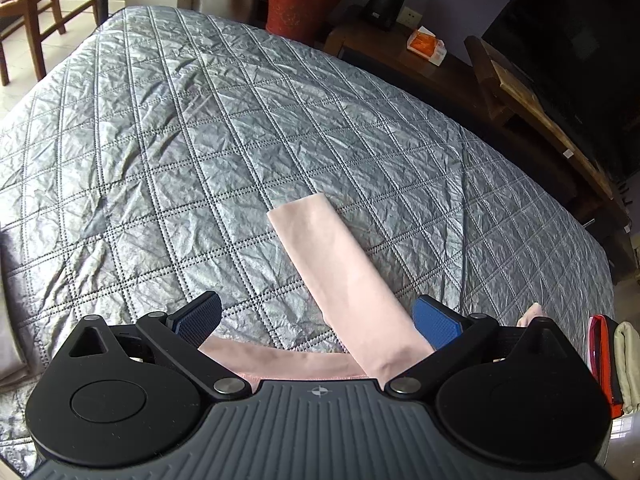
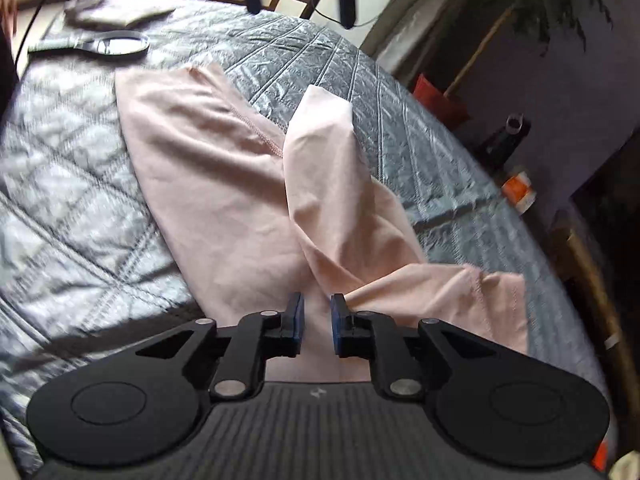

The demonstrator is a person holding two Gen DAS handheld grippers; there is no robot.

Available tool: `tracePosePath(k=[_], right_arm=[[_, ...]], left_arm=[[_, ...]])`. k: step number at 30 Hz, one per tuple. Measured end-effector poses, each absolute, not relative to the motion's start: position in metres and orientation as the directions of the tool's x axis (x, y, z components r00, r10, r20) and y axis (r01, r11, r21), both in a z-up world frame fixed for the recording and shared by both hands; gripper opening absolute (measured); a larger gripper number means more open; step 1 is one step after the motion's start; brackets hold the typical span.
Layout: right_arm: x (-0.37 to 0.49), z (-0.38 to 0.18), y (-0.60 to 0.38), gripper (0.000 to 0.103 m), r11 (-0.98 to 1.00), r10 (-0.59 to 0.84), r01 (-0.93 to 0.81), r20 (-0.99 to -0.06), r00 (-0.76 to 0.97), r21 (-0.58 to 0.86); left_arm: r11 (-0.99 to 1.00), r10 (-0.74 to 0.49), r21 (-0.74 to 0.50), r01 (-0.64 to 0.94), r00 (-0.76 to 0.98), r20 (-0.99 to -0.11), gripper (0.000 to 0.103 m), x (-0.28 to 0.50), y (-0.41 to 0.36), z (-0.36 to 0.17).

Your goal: Fold clothes

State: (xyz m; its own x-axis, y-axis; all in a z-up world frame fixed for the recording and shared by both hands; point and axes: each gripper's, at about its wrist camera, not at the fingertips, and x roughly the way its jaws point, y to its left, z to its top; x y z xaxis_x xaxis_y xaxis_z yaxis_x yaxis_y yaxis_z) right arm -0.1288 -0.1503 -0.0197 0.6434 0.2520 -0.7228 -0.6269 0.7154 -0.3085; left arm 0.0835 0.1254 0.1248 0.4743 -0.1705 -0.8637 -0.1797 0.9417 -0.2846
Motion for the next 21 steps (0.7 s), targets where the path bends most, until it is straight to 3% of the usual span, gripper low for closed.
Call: tracePosePath(k=[1, 5, 10, 12, 16, 21], right_arm=[[-0.125, -0.008, -0.159, 0.022, 0.764, 0.272, -0.593, -0.705, 0.655, -0.256], [-0.088, 0.029, -0.196, 0.023, 0.908, 0.224, -0.398, -0.65, 0.726, -0.132], [-0.015, 0.037, -0.226, 0.042, 0.888, 0.222, -0.445, -0.736, 0.639, -0.118], [0.016, 0.032, -0.241, 0.05, 0.868, 0.304, -0.497, -0.792, 0.53, 0.001], [0.053, 0.022, -0.27, 0.05, 0.856, 0.329, -0.512, -0.846, 0.419, 0.079], [0.079, -0.002, -0.314, 0.05, 0.882, 0.465, -0.245, -0.822, 0.329, 0.402]], left_arm=[[0.942, -0.171, -0.285, -0.178, 0.474, -0.864, 0.103, 0.084, 0.125, 0.125], [0.945, -0.174, -0.281, -0.167, 0.472, -0.864, 0.103, 0.084, 0.122, 0.125], [0.947, -0.174, -0.278, -0.16, 0.472, -0.865, 0.103, 0.084, 0.12, 0.125], [0.947, -0.172, -0.278, -0.163, 0.473, -0.864, 0.103, 0.084, 0.119, 0.126], [0.947, -0.171, -0.276, -0.163, 0.471, -0.865, 0.103, 0.084, 0.119, 0.125], [0.949, -0.171, -0.272, -0.157, 0.468, -0.867, 0.103, 0.083, 0.117, 0.123]])
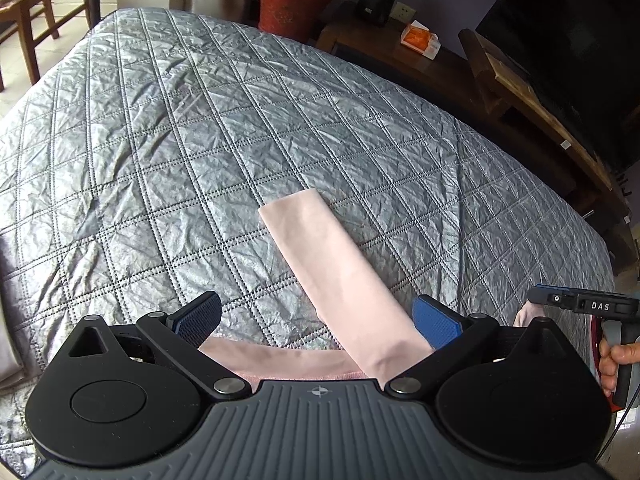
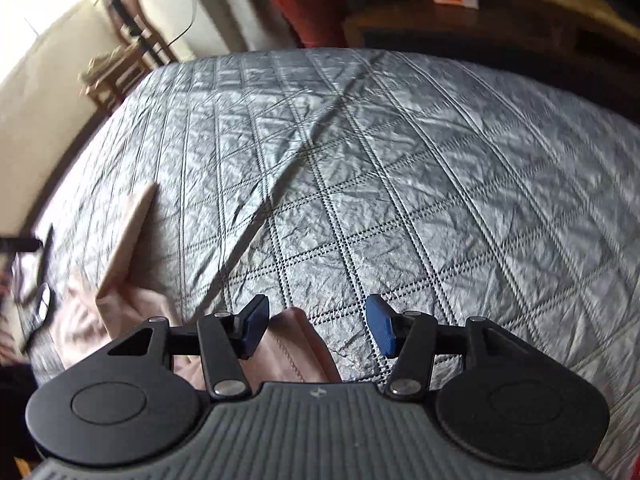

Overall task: Fold clothes
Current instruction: 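Release the sleeve and move the right tool to the garment's other edge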

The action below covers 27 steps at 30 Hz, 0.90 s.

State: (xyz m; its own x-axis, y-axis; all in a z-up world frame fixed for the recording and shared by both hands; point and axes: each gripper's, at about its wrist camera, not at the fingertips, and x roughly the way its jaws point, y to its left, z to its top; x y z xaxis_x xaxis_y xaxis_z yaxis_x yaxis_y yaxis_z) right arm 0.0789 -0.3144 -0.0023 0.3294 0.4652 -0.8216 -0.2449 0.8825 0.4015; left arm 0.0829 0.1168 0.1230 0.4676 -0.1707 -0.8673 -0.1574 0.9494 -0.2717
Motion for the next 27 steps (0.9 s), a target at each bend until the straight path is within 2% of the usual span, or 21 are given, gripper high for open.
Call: tracePosePath(k=[2, 5, 6, 9, 12, 20, 24, 27], right_arm=[[0.078, -0.01, -0.32, 0.05, 0.863, 0.506, -0.197, -0.804, 0.314, 0.466], [0.073, -0.017, -0.315, 0.05, 0.884, 0.464, -0.201, -0.838, 0.287, 0.421], [0.071, -0.018, -0.314, 0.045, 0.88, 0.473, -0.205, -0.835, 0.281, 0.429], [0.061, -0.01, -0.311, 0.016, 0.858, 0.51, -0.245, -0.81, 0.289, 0.452], [0.043, 0.008, -0.307, 0.011, 0.823, 0.56, -0.312, -0.767, 0.313, 0.474], [-0.019, 0.047, -0.319, 0.008, 0.773, 0.62, -0.447, -0.688, 0.378, 0.451], [-0.035, 0.036, -0.323, 0.008, 0.821, 0.524, -0.449, -0.776, 0.349, 0.352], [-0.048, 0.016, -0.327, 0.007, 0.895, 0.356, -0.393, -0.868, 0.346, 0.21]], left_arm=[[0.95, -0.171, -0.27, -0.154, 0.465, -0.868, 0.103, 0.083, 0.116, 0.122], [0.952, -0.171, -0.267, -0.151, 0.464, -0.869, 0.103, 0.084, 0.115, 0.121], [0.952, -0.171, -0.267, -0.15, 0.464, -0.869, 0.103, 0.084, 0.114, 0.121], [0.952, -0.171, -0.267, -0.151, 0.462, -0.87, 0.103, 0.084, 0.114, 0.12], [0.952, -0.172, -0.267, -0.148, 0.462, -0.87, 0.103, 0.084, 0.112, 0.119], [0.954, -0.174, -0.264, -0.139, 0.459, -0.871, 0.103, 0.083, 0.109, 0.119], [0.956, -0.176, -0.262, -0.131, 0.456, -0.873, 0.103, 0.082, 0.107, 0.118], [0.958, -0.176, -0.259, -0.127, 0.454, -0.874, 0.103, 0.082, 0.105, 0.117]])
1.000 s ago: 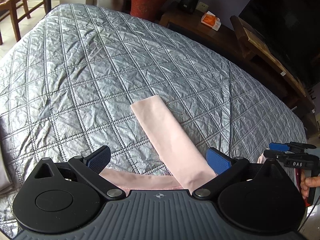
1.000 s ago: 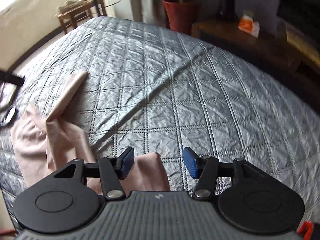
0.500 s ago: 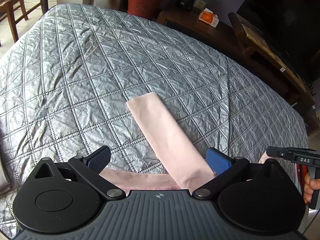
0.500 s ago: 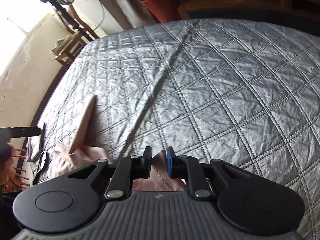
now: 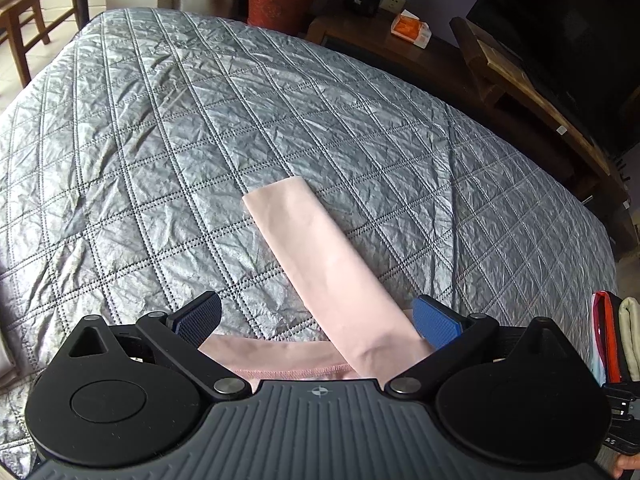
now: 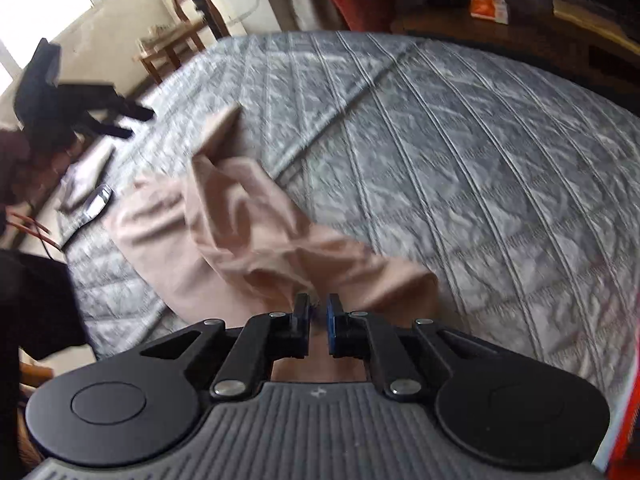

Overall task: Fold clothes
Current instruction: 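Release the sleeve and move the right tool to the garment's other edge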

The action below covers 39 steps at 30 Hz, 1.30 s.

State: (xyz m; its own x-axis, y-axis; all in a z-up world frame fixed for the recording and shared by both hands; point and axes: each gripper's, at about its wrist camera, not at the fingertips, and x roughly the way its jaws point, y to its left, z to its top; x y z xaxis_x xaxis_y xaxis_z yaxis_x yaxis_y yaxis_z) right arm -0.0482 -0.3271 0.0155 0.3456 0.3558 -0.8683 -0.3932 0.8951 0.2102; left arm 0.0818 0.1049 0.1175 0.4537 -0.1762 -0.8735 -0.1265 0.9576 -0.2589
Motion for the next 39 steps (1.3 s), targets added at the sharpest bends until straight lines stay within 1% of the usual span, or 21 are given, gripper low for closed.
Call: tracePosePath(k=[1, 3, 5, 6, 8, 9, 10, 11, 12, 13, 14, 15, 18, 21, 23, 25, 27, 29, 34, 38, 39], right_arm=[[-0.054, 0.009, -0.332, 0.008, 0.93, 0.267, -0.338, -0.896, 0.355, 0.144], [-0.061, 0.007, -0.344, 0.008, 0.967, 0.206, -0.226, -0.89, 0.407, 0.12], [-0.071, 0.014, -0.355, 0.011, 0.97, 0.241, -0.108, -0.841, 0.485, 0.216], [-0.077, 0.018, -0.355, 0.014, 0.958, 0.278, -0.084, -0.806, 0.522, 0.275], [-0.092, 0.026, -0.34, 0.022, 0.951, 0.301, -0.125, -0.761, 0.575, 0.282], [-0.099, 0.026, -0.329, 0.031, 0.957, 0.291, -0.167, -0.762, 0.579, 0.239], [-0.104, 0.025, -0.317, 0.035, 0.96, 0.27, -0.219, -0.777, 0.568, 0.173], [-0.109, 0.024, -0.306, 0.035, 0.957, 0.247, -0.271, -0.792, 0.559, 0.107], [-0.115, 0.022, -0.294, 0.035, 0.946, 0.223, -0.323, -0.805, 0.55, 0.041], [-0.119, 0.019, -0.283, 0.033, 0.932, 0.206, -0.363, -0.811, 0.547, -0.008], [-0.12, 0.017, -0.278, 0.031, 0.927, 0.205, -0.374, -0.807, 0.554, -0.021], [-0.12, 0.016, -0.275, 0.028, 0.93, 0.21, -0.368, -0.798, 0.565, -0.016], [-0.11, 0.006, -0.284, 0.028, 0.955, 0.193, -0.296, -0.824, 0.533, 0.033], [-0.102, 0.003, -0.291, 0.03, 0.962, 0.166, -0.27, -0.855, 0.491, 0.032], [-0.101, 0.022, -0.285, 0.03, 0.958, 0.166, -0.286, -0.823, 0.543, 0.005], [-0.098, 0.041, -0.268, 0.03, 0.948, 0.162, -0.314, -0.767, 0.621, -0.053], [-0.089, 0.055, -0.237, 0.033, 0.926, 0.179, -0.362, -0.718, 0.673, -0.109], [-0.077, 0.064, -0.203, 0.032, 0.898, 0.214, -0.415, -0.679, 0.702, -0.147], [-0.041, 0.062, -0.124, 0.031, 0.823, 0.335, -0.545, -0.638, 0.693, -0.159], [-0.011, 0.037, -0.076, 0.03, 0.803, 0.362, -0.576, -0.645, 0.674, -0.152], [-0.003, 0.029, -0.065, 0.027, 0.794, 0.357, -0.584, -0.652, 0.669, -0.165]], left_arm=[[0.958, -0.176, -0.257, -0.125, 0.453, -0.874, 0.103, 0.082, 0.104, 0.117], [0.959, -0.176, -0.255, -0.121, 0.451, -0.875, 0.103, 0.082, 0.102, 0.116], [0.96, -0.174, -0.252, -0.119, 0.45, -0.876, 0.103, 0.082, 0.102, 0.116], [0.961, -0.173, -0.251, -0.119, 0.448, -0.877, 0.103, 0.082, 0.101, 0.115], [0.961, -0.174, -0.251, -0.119, 0.447, -0.878, 0.103, 0.083, 0.1, 0.114], [0.961, -0.175, -0.251, -0.117, 0.446, -0.878, 0.103, 0.083, 0.099, 0.114], [0.961, -0.175, -0.25, -0.115, 0.446, -0.878, 0.103, 0.083, 0.099, 0.114], [0.962, -0.175, -0.249, -0.112, 0.446, -0.878, 0.103, 0.083, 0.099, 0.115], [0.962, -0.175, -0.248, -0.111, 0.446, -0.878, 0.103, 0.083, 0.098, 0.115], [0.963, -0.175, -0.248, -0.11, 0.446, -0.878, 0.103, 0.083, 0.098, 0.115], [0.962, -0.175, -0.248, -0.111, 0.447, -0.877, 0.103, 0.083, 0.099, 0.115], [0.962, -0.175, -0.249, -0.112, 0.447, -0.877, 0.103, 0.083, 0.099, 0.115], [0.958, -0.177, -0.26, -0.125, 0.455, -0.873, 0.103, 0.083, 0.106, 0.118], [0.95, -0.175, -0.274, -0.153, 0.468, -0.867, 0.103, 0.084, 0.119, 0.122], [0.943, -0.166, -0.28, -0.178, 0.476, -0.864, 0.103, 0.085, 0.129, 0.125], [0.936, -0.159, -0.286, -0.203, 0.483, -0.861, 0.103, 0.085, 0.138, 0.127], [0.931, -0.153, -0.291, -0.221, 0.488, -0.86, 0.103, 0.085, 0.146, 0.129], [0.927, -0.148, -0.294, -0.233, 0.493, -0.858, 0.103, 0.084, 0.153, 0.131], [0.913, -0.144, -0.312, -0.262, 0.508, -0.849, 0.103, 0.082, 0.17, 0.134], [0.899, -0.143, -0.33, -0.288, 0.52, -0.842, 0.103, 0.08, 0.186, 0.138], [0.896, -0.141, -0.334, -0.294, 0.523, -0.84, 0.103, 0.079, 0.19, 0.139]])
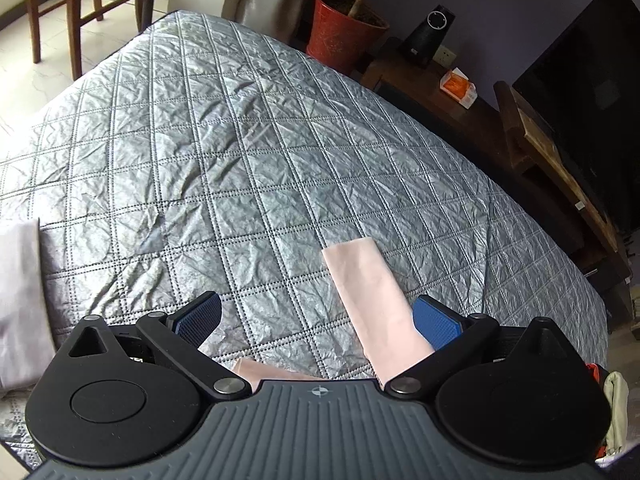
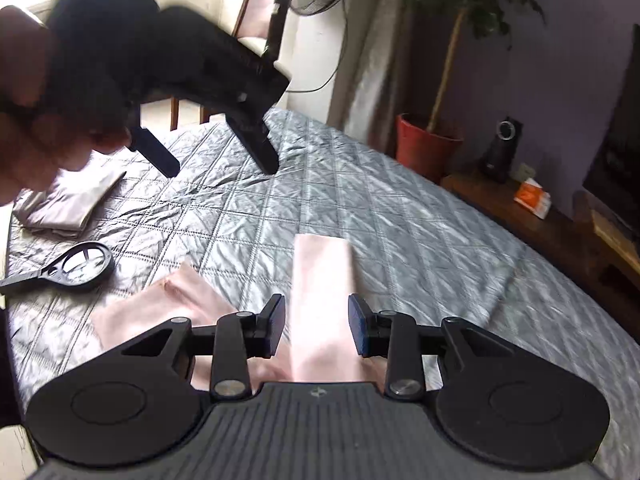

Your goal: Fold clothes

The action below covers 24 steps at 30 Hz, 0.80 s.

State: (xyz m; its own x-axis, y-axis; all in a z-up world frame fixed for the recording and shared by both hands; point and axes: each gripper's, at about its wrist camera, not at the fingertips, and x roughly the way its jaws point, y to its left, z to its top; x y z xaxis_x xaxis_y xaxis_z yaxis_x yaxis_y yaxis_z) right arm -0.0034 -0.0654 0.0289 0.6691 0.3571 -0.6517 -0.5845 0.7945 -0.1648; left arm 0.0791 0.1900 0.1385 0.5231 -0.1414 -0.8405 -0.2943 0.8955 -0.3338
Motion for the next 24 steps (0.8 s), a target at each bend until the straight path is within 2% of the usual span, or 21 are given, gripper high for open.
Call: tracePosePath(k=[3, 8, 14, 16, 18, 21, 24], right_arm=[[0.015, 0.006, -0.055, 0.023, 0.773, 0.346, -0.608, -0.681, 0.645, -0.182], [0.036, -0.009, -0.041, 0.024, 0.8, 0.313, -0.577, -0.706, 0.635, -0.164], [0.05, -0.022, -0.02, 0.034, 0.785, 0.308, -0.599, -0.74, 0.598, -0.157], [0.053, -0.025, -0.023, 0.022, 0.809, 0.292, -0.572, -0.75, 0.593, -0.137], [0.055, -0.024, -0.03, 0.002, 0.83, 0.296, -0.548, -0.751, 0.59, -0.104], [0.061, -0.021, -0.046, 0.001, 0.859, 0.345, -0.512, -0.734, 0.585, -0.004], [0.062, -0.005, -0.072, 0.001, 0.88, 0.422, -0.45, -0.68, 0.599, 0.15]], left_arm=[[0.884, -0.14, -0.346, -0.315, 0.528, -0.838, 0.103, 0.077, 0.203, 0.14], [0.864, -0.141, -0.368, -0.343, 0.537, -0.831, 0.103, 0.074, 0.218, 0.142], [0.86, -0.153, -0.381, -0.34, 0.54, -0.828, 0.103, 0.07, 0.22, 0.145], [0.857, -0.154, -0.385, -0.343, 0.542, -0.826, 0.103, 0.07, 0.222, 0.145], [0.853, -0.153, -0.388, -0.349, 0.544, -0.825, 0.103, 0.069, 0.224, 0.145], [0.85, -0.155, -0.393, -0.351, 0.545, -0.824, 0.103, 0.069, 0.227, 0.146], [0.846, -0.157, -0.399, -0.353, 0.55, -0.82, 0.103, 0.068, 0.228, 0.146]])
